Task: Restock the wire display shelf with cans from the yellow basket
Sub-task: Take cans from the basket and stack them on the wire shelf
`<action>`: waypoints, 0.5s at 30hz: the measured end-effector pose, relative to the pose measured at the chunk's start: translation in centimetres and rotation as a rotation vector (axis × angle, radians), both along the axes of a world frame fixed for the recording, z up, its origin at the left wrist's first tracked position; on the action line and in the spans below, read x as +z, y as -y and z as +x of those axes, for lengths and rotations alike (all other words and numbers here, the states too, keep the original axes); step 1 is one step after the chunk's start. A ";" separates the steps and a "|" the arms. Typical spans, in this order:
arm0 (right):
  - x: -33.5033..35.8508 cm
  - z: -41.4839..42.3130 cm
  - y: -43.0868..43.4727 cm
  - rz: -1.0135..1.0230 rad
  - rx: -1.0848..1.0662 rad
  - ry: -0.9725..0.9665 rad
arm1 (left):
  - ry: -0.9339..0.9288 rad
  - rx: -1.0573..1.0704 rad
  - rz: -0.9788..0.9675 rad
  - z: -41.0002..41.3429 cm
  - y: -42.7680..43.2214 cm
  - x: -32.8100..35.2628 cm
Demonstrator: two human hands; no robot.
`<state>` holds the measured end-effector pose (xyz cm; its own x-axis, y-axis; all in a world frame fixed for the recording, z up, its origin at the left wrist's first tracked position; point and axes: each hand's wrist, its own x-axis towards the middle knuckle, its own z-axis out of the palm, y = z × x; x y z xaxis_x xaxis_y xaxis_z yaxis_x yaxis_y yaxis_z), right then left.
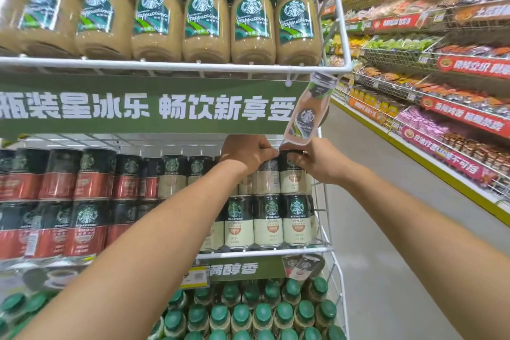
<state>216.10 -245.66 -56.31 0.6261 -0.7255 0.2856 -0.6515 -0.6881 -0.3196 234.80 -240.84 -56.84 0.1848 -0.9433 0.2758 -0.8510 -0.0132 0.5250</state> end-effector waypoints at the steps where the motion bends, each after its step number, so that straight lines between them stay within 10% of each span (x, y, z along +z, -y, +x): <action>1: 0.1 0.0 0.0 0.007 -0.009 -0.005 | 0.032 0.017 0.023 -0.1 0.2 0.1; 6: -0.1 0.0 0.2 0.019 -0.010 -0.002 | -0.136 -0.204 0.288 3.9 -0.5 1.1; 15: -0.4 -0.2 0.4 0.008 0.031 0.007 | -0.273 -0.007 0.021 2.1 -0.8 -0.3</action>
